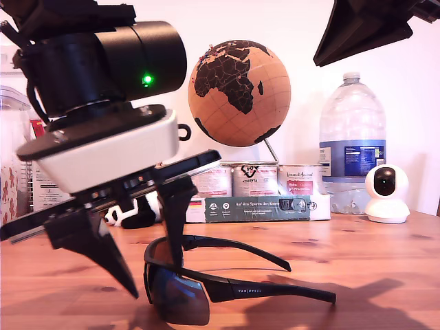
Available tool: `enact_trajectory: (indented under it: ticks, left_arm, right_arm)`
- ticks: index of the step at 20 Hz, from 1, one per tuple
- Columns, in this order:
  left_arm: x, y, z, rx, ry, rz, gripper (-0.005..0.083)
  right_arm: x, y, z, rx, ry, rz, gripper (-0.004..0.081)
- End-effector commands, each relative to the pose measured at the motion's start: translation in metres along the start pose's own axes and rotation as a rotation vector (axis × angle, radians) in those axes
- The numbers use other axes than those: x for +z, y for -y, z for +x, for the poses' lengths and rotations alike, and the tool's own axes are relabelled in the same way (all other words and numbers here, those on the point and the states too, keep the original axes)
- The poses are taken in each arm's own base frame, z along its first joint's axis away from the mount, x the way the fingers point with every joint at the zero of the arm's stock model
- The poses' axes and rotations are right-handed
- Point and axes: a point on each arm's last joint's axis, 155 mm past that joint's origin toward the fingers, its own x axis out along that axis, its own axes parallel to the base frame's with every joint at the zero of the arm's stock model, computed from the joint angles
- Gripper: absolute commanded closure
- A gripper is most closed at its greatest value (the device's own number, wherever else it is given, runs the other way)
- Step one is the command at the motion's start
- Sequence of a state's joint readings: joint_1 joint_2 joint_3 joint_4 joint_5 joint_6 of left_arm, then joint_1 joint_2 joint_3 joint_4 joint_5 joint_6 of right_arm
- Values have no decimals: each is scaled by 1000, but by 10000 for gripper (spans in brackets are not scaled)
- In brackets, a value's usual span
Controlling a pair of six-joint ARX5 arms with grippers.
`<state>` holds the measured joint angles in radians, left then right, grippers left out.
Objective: Pick up the sunglasses and open them, then place them back on the table
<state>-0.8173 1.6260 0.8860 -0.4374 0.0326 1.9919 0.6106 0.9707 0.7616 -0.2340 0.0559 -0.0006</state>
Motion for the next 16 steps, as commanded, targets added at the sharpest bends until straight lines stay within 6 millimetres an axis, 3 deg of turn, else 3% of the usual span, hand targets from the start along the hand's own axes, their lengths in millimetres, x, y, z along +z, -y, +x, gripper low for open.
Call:
enact_trajectory:
  ticks: [1, 5, 12, 14, 16]
  left_arm:
    - [-4, -5, -3, 19, -19, -32, 428]
    - [-13, -15, -21, 66, -61, -111, 417]
    - [-31, -1, -54, 46, -178, -238, 423]
    - [-37, 2, -68, 59, -219, -334, 519]
    - [-42, 4, -81, 79, -250, -471, 743]
  right_arm:
    - [-6, -3, 1, 8, -12, -2, 780]
    - [-8, -2, 1, 8, -17, -3, 780]
    - [-11, -2, 1, 4, -28, -3, 780]
    - [-13, -1, 1, 3, -39, -3, 780]
    - [-12, -1, 1, 3, -35, -2, 780]
